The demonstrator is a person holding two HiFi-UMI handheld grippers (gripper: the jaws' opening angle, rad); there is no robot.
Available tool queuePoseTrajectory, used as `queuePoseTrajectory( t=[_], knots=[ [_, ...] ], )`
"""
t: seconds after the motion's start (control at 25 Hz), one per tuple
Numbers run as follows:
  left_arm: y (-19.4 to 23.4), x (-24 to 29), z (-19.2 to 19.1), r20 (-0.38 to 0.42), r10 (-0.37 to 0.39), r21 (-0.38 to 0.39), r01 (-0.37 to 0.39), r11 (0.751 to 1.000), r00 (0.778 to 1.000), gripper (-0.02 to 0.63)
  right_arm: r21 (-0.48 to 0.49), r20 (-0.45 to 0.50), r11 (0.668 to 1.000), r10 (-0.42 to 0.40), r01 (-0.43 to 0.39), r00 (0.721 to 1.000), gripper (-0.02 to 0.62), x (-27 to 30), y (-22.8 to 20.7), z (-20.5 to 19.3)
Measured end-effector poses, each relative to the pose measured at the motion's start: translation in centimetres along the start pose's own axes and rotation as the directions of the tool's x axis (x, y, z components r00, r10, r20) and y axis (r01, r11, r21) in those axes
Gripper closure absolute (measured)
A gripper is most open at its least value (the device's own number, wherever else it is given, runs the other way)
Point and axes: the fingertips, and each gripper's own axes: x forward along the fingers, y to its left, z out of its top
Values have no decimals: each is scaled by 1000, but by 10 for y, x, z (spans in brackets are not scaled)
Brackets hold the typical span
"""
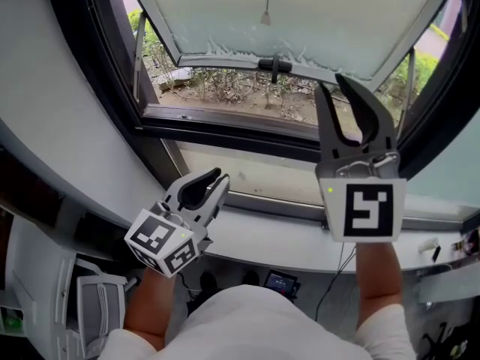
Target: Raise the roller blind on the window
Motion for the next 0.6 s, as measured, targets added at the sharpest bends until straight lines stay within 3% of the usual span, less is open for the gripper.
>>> queuePoseTrajectory(
  t=[0.6],
  knots=[
    [-4, -53, -11, -48, -33, -17, 33, 999, 998, 523, 78, -109, 996, -32, 41, 993, 492, -53, 35, -23]
  ],
)
